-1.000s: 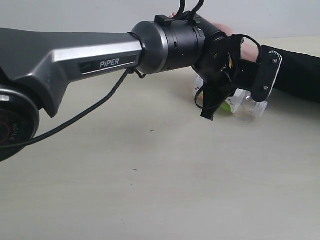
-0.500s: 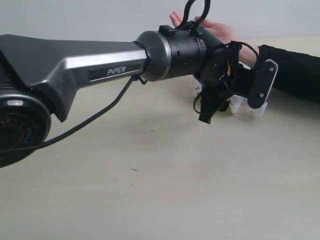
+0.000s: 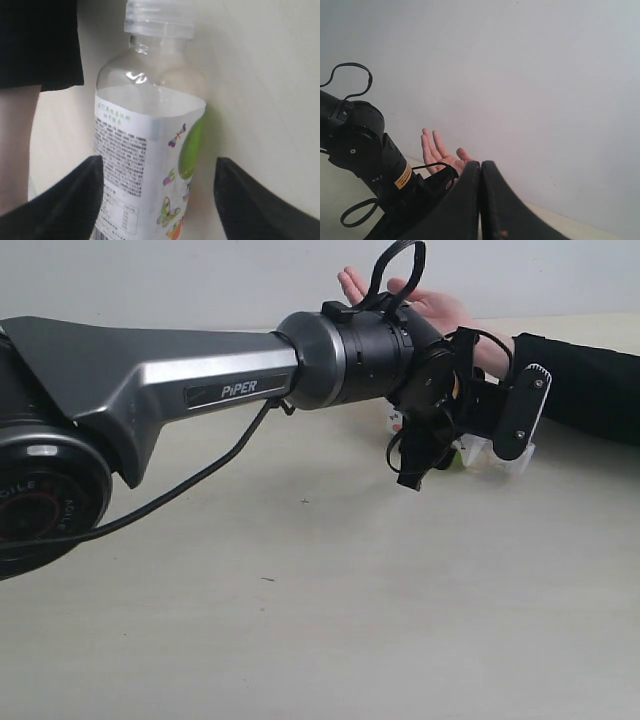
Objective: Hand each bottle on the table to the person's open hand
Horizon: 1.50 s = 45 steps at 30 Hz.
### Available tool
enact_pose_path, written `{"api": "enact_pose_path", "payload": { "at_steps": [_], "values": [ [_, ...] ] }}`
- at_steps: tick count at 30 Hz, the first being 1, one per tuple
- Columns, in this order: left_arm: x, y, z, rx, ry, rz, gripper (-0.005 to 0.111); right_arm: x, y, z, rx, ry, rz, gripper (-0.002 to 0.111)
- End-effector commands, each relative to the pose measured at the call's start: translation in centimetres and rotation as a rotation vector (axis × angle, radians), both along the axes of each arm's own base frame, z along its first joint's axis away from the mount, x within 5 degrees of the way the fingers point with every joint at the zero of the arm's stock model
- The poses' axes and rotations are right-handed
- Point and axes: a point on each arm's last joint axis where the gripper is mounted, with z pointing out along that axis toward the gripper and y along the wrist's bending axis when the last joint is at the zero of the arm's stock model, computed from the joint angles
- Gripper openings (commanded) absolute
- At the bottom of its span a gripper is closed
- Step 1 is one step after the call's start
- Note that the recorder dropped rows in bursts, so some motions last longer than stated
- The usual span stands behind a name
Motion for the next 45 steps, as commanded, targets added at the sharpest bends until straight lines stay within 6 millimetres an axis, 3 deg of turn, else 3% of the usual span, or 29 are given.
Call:
{"api": "enact_pose_path", "payload": {
  "at_steps": [1, 5, 26, 32, 39, 45],
  "values": [
    [-0.3, -0.6, 0.7, -0.062, 0.010, 0.045, 0.074, 0.0, 0.0, -0.1, 0.005, -0.005, 0.004, 0.000],
    [-0.5, -1.1, 0.8, -0.092, -0.001, 0.044, 0.081, 0.0, 0.0, -0.1, 0.005, -0.005, 0.004, 0.000],
    [-0.4, -1.2, 0.6, -0.119, -0.001, 0.071, 0.081, 0.0, 0.0, -0.1, 0.005, -0.005, 0.004, 0.000],
    [-1.0, -1.8, 0.7, -0.157, 0.019, 0.097, 0.081, 0.0, 0.0, -0.1, 0.005, -0.005, 0.004, 0.000],
    [-3.3, -4.0, 0.9, -0.165, 0.018, 0.039, 0.081, 0.0, 0.0, -0.1, 0.005, -0.005, 0.004, 0.000],
    [-3.3, -4.3, 1.3, -0.181, 0.001, 0.028, 0.081, 0.0, 0.0, -0.1, 0.005, -0.005, 0.004, 0.000]
  ]
}}
